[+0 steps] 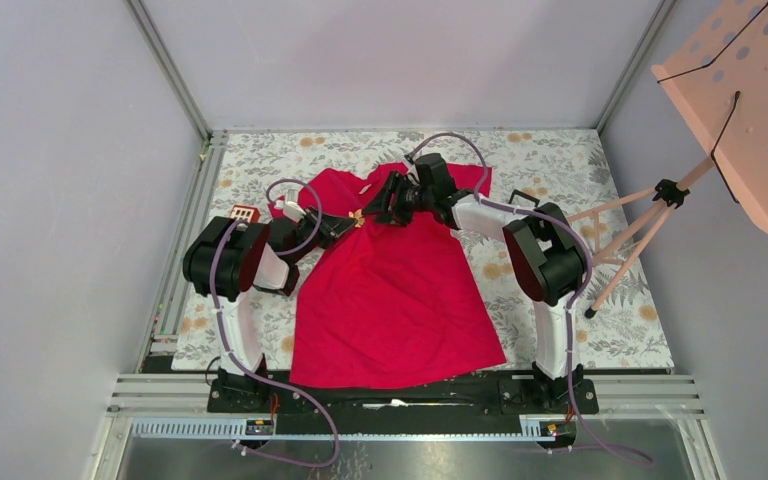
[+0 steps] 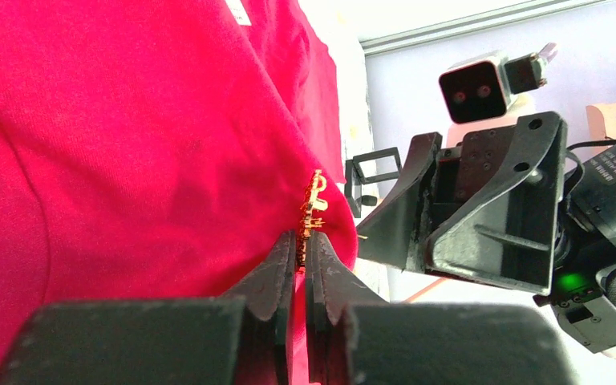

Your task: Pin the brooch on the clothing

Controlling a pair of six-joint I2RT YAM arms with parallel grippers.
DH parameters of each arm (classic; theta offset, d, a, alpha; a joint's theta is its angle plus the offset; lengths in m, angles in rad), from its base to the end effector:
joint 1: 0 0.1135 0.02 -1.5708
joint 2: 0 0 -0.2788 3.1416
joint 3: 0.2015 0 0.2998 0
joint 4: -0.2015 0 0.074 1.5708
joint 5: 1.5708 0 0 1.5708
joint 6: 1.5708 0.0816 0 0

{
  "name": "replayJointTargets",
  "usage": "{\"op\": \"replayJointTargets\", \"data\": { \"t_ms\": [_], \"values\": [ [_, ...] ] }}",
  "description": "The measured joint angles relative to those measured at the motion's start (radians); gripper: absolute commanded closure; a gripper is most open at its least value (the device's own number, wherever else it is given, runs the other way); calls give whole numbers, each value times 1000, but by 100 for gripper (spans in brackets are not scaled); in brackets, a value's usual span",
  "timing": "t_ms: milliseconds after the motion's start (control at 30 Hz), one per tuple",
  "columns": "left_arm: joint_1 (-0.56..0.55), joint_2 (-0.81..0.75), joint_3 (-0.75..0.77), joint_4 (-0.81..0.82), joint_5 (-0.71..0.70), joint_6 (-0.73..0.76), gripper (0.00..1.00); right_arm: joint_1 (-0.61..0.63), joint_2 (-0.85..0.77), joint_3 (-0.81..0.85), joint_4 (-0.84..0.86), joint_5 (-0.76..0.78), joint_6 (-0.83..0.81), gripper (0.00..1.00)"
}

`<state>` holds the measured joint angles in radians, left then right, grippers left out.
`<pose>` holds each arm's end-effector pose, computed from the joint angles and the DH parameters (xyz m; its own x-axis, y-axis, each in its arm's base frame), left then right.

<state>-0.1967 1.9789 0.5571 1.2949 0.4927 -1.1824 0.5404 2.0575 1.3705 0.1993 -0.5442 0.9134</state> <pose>0.3635 -0.1118 0.0694 -0.6323 -0.7055 -0.3203 0.1246 0.3154 -0.9407 0.4435 0.3154 0.1526 -0.9044 0.2472 -0.3478 -0.1905 0.4953 0.8475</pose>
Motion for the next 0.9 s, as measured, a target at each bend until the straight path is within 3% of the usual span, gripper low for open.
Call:
{"op": "replayJointTargets", "data": {
  "t_ms": [900],
  "values": [
    [-3, 2, 0, 5, 58, 30, 100, 0, 30, 69, 1, -26, 0, 46]
  ]
}}
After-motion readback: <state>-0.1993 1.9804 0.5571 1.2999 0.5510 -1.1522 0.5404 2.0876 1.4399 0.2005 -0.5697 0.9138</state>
